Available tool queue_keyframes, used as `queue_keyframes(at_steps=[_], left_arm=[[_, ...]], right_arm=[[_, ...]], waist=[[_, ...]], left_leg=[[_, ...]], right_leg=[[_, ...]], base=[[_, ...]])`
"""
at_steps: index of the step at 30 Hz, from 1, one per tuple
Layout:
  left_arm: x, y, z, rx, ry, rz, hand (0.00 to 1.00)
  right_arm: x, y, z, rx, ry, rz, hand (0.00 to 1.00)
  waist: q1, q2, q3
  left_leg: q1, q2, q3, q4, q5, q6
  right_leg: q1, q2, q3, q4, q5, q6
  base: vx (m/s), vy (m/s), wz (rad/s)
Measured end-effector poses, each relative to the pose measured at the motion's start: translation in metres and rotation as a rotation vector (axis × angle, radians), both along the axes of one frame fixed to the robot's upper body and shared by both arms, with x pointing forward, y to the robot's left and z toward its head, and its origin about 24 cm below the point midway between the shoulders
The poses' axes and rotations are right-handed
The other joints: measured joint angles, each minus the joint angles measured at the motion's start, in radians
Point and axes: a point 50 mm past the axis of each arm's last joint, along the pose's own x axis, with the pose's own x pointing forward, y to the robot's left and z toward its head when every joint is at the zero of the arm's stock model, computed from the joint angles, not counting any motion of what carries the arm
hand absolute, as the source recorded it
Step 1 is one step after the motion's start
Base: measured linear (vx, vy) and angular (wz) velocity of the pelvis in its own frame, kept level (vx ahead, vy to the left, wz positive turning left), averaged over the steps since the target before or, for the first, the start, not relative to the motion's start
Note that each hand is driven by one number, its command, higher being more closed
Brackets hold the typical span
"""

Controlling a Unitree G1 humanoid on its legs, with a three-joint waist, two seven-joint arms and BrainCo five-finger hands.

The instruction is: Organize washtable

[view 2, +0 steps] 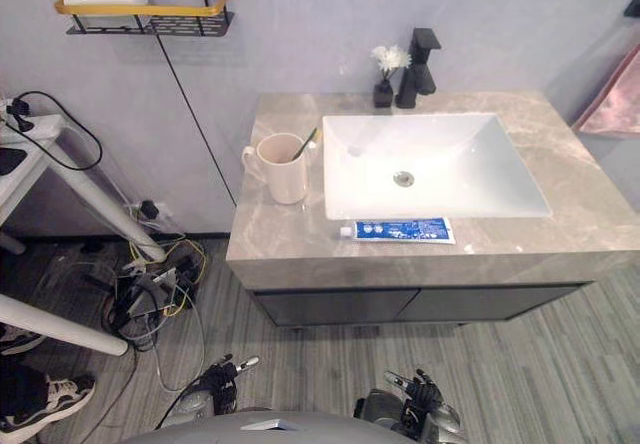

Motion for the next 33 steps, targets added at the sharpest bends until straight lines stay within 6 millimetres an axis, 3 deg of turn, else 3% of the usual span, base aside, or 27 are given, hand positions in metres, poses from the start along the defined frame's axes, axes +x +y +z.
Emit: queue_keyframes(at_steps=[1, 2, 3, 4, 5, 7, 8, 12, 20, 24, 27, 28, 30, 33], left_arm=[[0.003, -0.003, 0.001, -0.004, -0.008, -0.006, 0.00], [0.004, -0.003, 0.001, -0.002, -0.015, -0.006, 0.00], [0.004, -0.002, 0.002, 0.000, -0.017, -0.005, 0.00], [0.000, 0.001, 0.001, 0.007, -0.006, -0.002, 0.00], [-0.001, 0.005, 0.000, 0.021, -0.001, -0.014, 0.00], [-0.003, 0.007, 0.000, 0.025, 0.004, -0.020, 0.00], [-0.006, 0.007, -0.001, 0.023, 0.014, -0.016, 0.00], [-0.019, 0.007, -0.006, 0.012, 0.063, -0.006, 0.00], [-0.025, 0.014, -0.006, 0.023, 0.074, 0.018, 0.00], [-0.032, 0.020, -0.007, -0.016, 0.070, 0.147, 0.00], [-0.037, 0.025, -0.007, -0.074, 0.047, 0.359, 0.00], [-0.038, 0.029, -0.006, -0.099, 0.017, 0.503, 0.00], [-0.025, 0.041, 0.008, -0.082, -0.120, 0.693, 0.00], [0.013, 0.073, 0.069, -0.011, -0.530, 0.852, 0.00]], right_arm=[[0.001, -0.001, 0.000, -0.002, -0.003, -0.001, 0.00], [0.002, -0.003, 0.001, -0.006, -0.005, -0.007, 0.00], [0.002, -0.003, 0.001, -0.006, -0.003, -0.008, 0.00], [0.000, -0.002, 0.000, 0.000, 0.006, -0.017, 0.00], [-0.003, 0.001, -0.002, 0.011, 0.013, -0.025, 0.00], [-0.006, 0.001, -0.003, 0.016, 0.024, -0.039, 0.00], [-0.008, 0.001, -0.004, 0.020, 0.039, -0.043, 0.00], [-0.013, -0.005, -0.005, 0.011, 0.055, -0.058, 0.00], [-0.022, -0.005, -0.007, 0.012, 0.093, -0.038, 0.00], [-0.027, -0.006, -0.008, 0.009, 0.103, -0.049, 0.00], [-0.028, -0.006, -0.008, 0.010, 0.104, -0.056, 0.00], [-0.029, -0.006, -0.008, 0.009, 0.105, -0.062, 0.00], [-0.030, -0.006, -0.008, -0.001, 0.111, -0.064, 0.00], [-0.033, -0.008, -0.008, -0.027, 0.115, -0.065, 0.00]], waist=[[-0.001, 0.011, 0.005], [-0.004, -0.001, 0.002], [-0.004, 0.000, 0.004], [-0.004, -0.004, 0.000], [-0.009, -0.025, -0.010], [-0.011, -0.020, -0.012], [-0.009, -0.004, -0.016], [-0.014, 0.019, -0.036], [-0.017, -0.010, -0.059], [-0.020, -0.013, -0.063], [-0.020, -0.013, -0.063], [-0.019, -0.013, -0.065], [-0.012, -0.012, -0.068], [0.008, 0.000, -0.078]], left_leg=[[-0.008, 0.012, 0.001, -0.010, 0.004, 0.007], [-0.012, 0.012, -0.001, -0.019, 0.010, 0.015], [-0.012, 0.012, -0.001, -0.018, 0.010, 0.015], [-0.012, 0.012, -0.008, -0.014, 0.010, 0.012], [-0.014, 0.012, -0.032, -0.013, 0.008, -0.002], [-0.025, 0.023, -0.067, -0.018, 0.016, -0.014], [-0.034, 0.035, -0.076, -0.020, 0.019, -0.019], [-0.040, 0.054, -0.105, -0.021, 0.024, -0.027], [-0.041, 0.035, -0.109, -0.034, 0.026, -0.029], [-0.046, 0.021, -0.126, -0.034, 0.027, -0.027], [-0.052, 0.013, -0.146, -0.037, 0.030, -0.023], [-0.052, 0.011, -0.153, -0.039, 0.030, -0.023], [-0.055, 0.011, -0.156, -0.044, 0.031, -0.022], [-0.059, 0.011, -0.157, -0.051, 0.032, -0.022]], right_leg=[[-0.006, -0.005, -0.016, -0.004, -0.007, -0.008], [-0.011, -0.041, -0.046, 0.019, -0.033, -0.031], [-0.009, -0.066, -0.062, 0.018, -0.040, -0.034], [0.019, -0.094, -0.065, -0.055, -0.005, -0.014], [0.066, -0.080, -0.034, -0.157, 0.016, 0.022], [0.126, -0.055, -0.045, -0.291, 0.024, 0.037], [0.153, -0.036, -0.056, -0.361, 0.047, 0.043], [0.211, 0.008, -0.071, -0.488, 0.110, 0.031], [0.251, 0.004, -0.072, -0.600, 0.181, 0.040], [0.257, -0.006, -0.089, -0.614, 0.186, 0.043], [0.268, -0.012, -0.110, -0.631, 0.188, 0.046], [0.272, -0.013, -0.118, -0.635, 0.187, 0.046], [0.271, -0.012, -0.121, -0.639, 0.187, 0.046], [0.269, -0.012, -0.121, -0.639, 0.187, 0.045]], base=[[-0.02, 0.016, 0.14], [0.00, 0.020, 0.11], [0.03, -0.002, 0.07], [0.02, -0.103, 0.07], [0.02, -0.159, 0.13], [-0.03, -0.213, 0.00], [-0.05, -0.177, -0.10], [-0.04, -0.091, 0.06], [-0.03, 0.013, -0.02], [0.01, 0.014, 0.12], [0.03, 0.006, 0.21], [0.04, -0.008, 0.16], [0.04, -0.011, 0.09], [0.05, -0.010, 0.00]])
